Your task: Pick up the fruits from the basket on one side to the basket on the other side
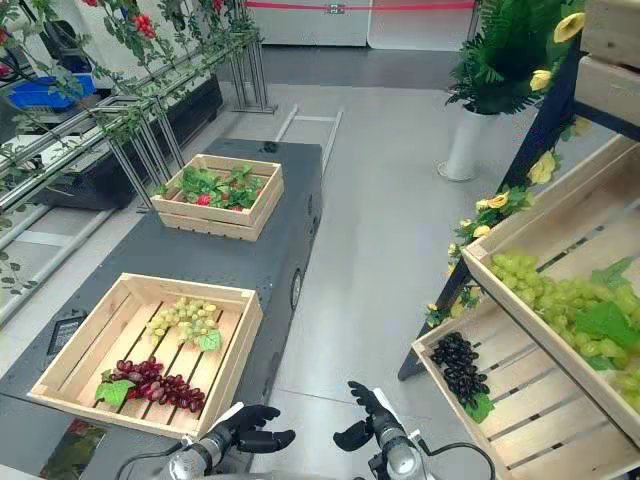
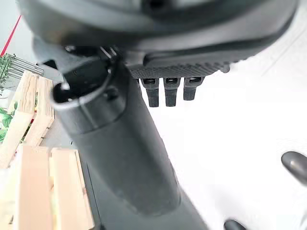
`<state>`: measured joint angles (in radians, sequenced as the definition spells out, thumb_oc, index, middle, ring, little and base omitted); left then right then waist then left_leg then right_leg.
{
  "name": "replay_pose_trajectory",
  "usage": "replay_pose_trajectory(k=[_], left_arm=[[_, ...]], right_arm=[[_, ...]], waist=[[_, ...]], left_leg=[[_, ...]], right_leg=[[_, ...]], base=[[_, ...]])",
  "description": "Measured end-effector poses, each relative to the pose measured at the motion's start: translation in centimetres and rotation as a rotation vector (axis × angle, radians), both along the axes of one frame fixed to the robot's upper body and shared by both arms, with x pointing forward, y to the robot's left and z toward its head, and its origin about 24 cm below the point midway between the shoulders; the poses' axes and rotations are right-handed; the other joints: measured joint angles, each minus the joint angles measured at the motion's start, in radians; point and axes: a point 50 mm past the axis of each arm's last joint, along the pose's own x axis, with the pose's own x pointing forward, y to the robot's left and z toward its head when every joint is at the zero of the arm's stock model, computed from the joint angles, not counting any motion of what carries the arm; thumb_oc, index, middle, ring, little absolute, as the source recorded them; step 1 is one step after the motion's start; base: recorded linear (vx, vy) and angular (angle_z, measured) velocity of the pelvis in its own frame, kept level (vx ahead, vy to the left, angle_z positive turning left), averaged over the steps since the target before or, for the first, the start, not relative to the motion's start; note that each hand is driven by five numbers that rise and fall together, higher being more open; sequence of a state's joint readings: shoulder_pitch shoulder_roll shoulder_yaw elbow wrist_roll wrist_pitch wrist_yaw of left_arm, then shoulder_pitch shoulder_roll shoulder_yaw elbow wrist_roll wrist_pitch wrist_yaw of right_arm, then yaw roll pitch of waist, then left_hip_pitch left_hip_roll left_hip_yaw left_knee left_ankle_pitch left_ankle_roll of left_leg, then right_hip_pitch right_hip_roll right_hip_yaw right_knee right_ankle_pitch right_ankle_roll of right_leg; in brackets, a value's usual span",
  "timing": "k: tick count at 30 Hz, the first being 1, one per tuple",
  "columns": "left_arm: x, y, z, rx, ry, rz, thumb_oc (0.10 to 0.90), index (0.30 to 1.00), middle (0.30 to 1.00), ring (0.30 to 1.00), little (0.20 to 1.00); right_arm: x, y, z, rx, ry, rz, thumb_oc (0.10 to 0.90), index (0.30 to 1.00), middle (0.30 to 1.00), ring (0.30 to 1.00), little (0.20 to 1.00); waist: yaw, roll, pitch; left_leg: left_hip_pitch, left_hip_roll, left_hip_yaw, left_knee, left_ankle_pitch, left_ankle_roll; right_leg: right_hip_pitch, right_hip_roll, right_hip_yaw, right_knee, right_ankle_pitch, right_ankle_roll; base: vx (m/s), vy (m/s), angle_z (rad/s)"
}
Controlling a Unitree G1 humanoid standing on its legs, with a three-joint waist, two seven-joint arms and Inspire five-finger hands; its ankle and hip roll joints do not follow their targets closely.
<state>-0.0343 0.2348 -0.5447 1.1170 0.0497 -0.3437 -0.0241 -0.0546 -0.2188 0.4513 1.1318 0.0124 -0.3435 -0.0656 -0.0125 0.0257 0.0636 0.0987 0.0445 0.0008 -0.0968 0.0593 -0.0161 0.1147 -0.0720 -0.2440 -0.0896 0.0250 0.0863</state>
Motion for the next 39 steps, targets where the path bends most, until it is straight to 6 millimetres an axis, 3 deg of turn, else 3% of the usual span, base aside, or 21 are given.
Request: replay_pose_trajectory(k=[13,18,24,28,35,39], left_arm=[[-0.1,-0.5,0.2,-0.069,0.012,-0.048,0.800,0.900,0.900,0.900,0.900],[1.5,-1.1,1.4,-0.226,-0.056,0.054,0.800,0.900,0.900,0.900,0.900],[4.8,-0.7,4.4,-0.388,-0.291,0.215,0.800,0.900,0.900,0.900,0.900],[7.0,0.9,7.6,-0.459,-0.501,0.351,0.800,0.900,0.900,0.900,0.900],[10.2,4.8,14.7,-0.196,-0.926,0.255,0.800,0.900,0.900,0.900,0.900],[11.7,8.3,18.6,0.044,-1.124,0.247,0.800,0.900,0.900,0.900,0.900]], right_arm=[[-0.1,0.0,-0.1,0.095,0.042,-0.014,0.800,0.900,0.900,0.900,0.900],[-0.1,0.0,-0.1,0.098,0.050,-0.017,0.800,0.900,0.900,0.900,0.900],[-0.3,-0.6,-0.3,0.078,0.079,-0.045,0.800,0.900,0.900,0.900,0.900],[-0.3,-0.9,-0.3,0.065,0.084,-0.050,0.800,0.900,0.900,0.900,0.900],[0.6,-3.0,0.6,0.023,0.044,-0.071,0.800,0.900,0.900,0.900,0.900],[0.5,-3.8,0.7,-0.001,0.038,-0.087,0.800,0.900,0.900,0.900,0.900]], waist=[[-0.001,0.005,0.005],[0.003,0.012,0.033],[0.030,0.015,0.053],[0.040,0.012,0.079],[0.070,0.036,0.121],[0.086,0.052,0.136]], left_leg=[[0.004,0.001,-0.001,0.000,0.001,-0.001],[-0.004,0.001,-0.016,0.000,0.003,-0.004],[-0.009,0.002,-0.026,0.000,0.005,-0.006],[-0.022,0.000,-0.051,0.000,0.010,-0.010],[-0.054,-0.001,-0.079,0.006,0.026,-0.012],[-0.069,-0.003,-0.085,0.000,0.025,-0.011]], right_leg=[[0.002,-0.002,-0.003,0.000,-0.001,-0.001],[0.004,-0.001,-0.013,-0.001,-0.001,-0.001],[0.003,0.001,-0.022,0.000,-0.002,-0.002],[0.003,0.002,-0.046,0.000,-0.004,-0.004],[-0.018,0.001,-0.073,0.000,-0.003,-0.004],[-0.023,0.000,-0.077,0.000,-0.005,-0.004]], base=[[-0.02,0.018,0.17],[-0.01,0.001,0.06],[-0.02,0.027,0.05],[-0.01,0.021,0.17],[-0.02,0.051,0.14],[0.04,0.049,0.04]])
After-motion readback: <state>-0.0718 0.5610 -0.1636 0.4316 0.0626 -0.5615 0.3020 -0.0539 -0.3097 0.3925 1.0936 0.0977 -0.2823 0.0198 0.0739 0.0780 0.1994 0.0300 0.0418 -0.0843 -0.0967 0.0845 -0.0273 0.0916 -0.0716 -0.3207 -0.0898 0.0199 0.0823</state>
